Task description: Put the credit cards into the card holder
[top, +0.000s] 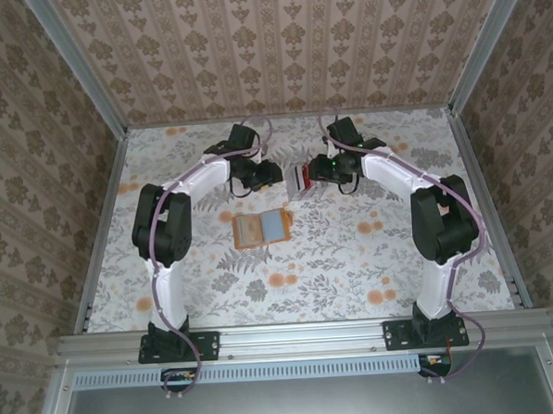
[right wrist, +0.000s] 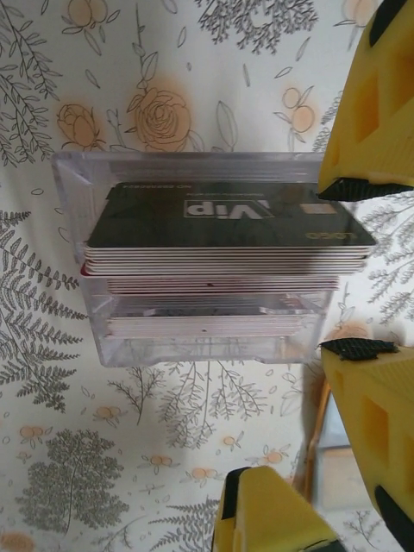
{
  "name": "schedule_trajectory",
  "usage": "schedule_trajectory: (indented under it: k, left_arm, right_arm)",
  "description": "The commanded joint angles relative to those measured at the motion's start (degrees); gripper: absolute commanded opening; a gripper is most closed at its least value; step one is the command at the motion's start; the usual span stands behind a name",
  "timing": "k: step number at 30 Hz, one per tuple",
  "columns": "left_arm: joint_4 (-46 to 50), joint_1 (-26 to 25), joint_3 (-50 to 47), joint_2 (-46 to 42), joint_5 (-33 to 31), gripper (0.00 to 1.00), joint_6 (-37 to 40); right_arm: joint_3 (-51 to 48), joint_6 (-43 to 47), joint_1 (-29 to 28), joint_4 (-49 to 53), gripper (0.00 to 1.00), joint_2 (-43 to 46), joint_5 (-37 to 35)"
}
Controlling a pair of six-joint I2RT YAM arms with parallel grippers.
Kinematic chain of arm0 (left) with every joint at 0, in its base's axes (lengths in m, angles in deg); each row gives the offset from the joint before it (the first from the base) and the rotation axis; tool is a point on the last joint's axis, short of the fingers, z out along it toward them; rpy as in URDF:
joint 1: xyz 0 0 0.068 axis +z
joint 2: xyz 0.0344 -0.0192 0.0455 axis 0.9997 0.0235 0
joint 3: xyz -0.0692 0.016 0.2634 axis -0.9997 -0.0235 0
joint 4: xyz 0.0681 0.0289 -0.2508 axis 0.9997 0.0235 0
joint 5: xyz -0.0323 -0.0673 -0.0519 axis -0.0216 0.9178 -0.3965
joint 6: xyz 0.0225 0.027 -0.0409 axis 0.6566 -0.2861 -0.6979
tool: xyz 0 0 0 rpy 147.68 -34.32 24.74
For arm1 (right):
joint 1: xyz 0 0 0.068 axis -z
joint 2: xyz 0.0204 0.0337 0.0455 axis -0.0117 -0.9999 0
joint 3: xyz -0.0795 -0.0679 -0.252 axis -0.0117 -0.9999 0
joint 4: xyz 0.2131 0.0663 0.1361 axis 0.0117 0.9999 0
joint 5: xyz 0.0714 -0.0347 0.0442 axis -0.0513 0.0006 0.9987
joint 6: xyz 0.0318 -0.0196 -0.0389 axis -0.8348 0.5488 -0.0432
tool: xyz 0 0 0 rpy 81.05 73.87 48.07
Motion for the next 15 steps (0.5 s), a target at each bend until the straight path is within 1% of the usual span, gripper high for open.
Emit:
schedule_trajectory:
  k: [1,8,15]
  left_arm:
    - [2.8,-1.1,4.6,2.8,2.1,0.39,1.3]
    - [3.7,-2.4,9.8,8.0,3.3,0.4,1.1]
    - [3.5,-2.8,11.1,10.5,4.0,0.4,0.8]
  right_arm:
    - [4.1,2.2,-0.1,3.0,0.49,-2.4,-1.9]
    - [9.5,3.4,-0.1,5.9,0.5,-6.4,-2.0]
    - [11.7,3.8,-0.1,6.9,0.51,-8.8,-2.0]
